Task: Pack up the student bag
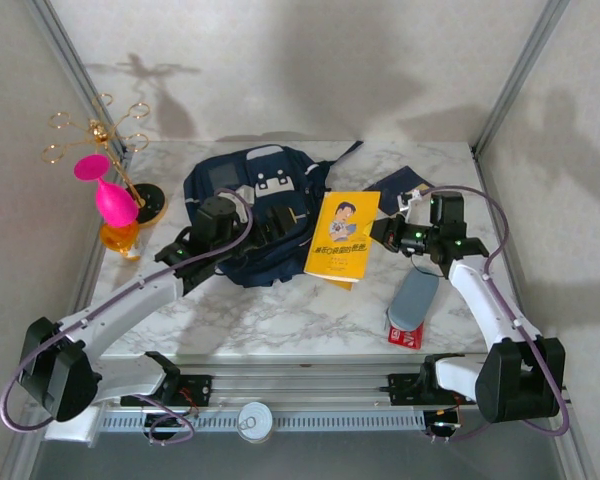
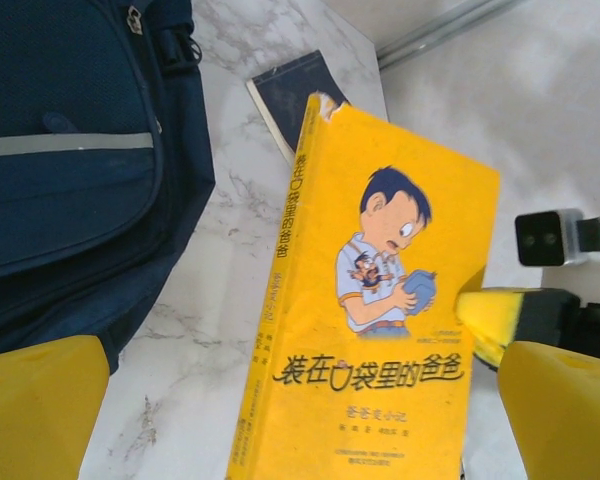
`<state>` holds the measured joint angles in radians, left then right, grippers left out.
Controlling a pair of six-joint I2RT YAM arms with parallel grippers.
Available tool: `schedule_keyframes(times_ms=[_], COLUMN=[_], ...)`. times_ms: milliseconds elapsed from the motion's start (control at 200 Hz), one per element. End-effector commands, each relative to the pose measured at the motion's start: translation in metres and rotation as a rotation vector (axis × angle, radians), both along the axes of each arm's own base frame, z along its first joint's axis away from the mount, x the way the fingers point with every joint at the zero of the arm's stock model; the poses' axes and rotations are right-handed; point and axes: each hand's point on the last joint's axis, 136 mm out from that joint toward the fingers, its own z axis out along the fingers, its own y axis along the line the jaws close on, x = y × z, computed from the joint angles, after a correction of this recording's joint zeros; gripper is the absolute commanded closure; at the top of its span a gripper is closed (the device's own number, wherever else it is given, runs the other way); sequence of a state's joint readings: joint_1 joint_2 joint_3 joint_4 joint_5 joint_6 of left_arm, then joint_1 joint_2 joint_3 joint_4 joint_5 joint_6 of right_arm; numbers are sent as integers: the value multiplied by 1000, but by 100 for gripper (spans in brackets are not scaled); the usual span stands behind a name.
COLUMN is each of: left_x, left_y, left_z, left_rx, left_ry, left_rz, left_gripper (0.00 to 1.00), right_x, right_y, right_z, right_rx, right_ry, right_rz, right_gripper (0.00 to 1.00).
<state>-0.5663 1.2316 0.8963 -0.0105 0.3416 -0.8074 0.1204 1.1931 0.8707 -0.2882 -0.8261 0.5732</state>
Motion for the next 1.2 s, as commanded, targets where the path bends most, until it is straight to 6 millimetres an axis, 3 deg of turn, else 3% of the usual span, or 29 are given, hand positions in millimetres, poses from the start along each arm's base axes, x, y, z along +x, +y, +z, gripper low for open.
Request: schedule_keyframes(times_ms=[0,200,340,476,576,711,836,1076,1196], left_x=[2,0,6,3,5,0,-3,0,0], left_y=[-15,-42,-50,-63,-67,-74,-79,-78,-78], left_z=[0,11,3,15,19,39,49,49,52], left_rx=[-37,-172,-152,-188,-195,-255,-278,-271,-277], left_ry=[-34,-85,-60,-96,-92,-129,-147,-137,-141], left_rz=[-84,-203,-216,-277,-286,-316,-329,-305,-298], left_gripper=[1,1,1,6,20,38,61,100,100], right_x=[-3,-6,-6,-6,-4,-2,0,2,2], right_y=[17,40,47,52,51,51,50,49,49], right_z=[51,69,69,68,54,40,31,25,29], right_rx=[124,210,247,264,237,226,207,191,183], right_ry=[-101,-126,-119,-115,-93,-64,-62,-61,-80], right_rz=[106,204,230,257,246,244,236,231,228], right_gripper=[100,100,100,100,100,100,100,99,86])
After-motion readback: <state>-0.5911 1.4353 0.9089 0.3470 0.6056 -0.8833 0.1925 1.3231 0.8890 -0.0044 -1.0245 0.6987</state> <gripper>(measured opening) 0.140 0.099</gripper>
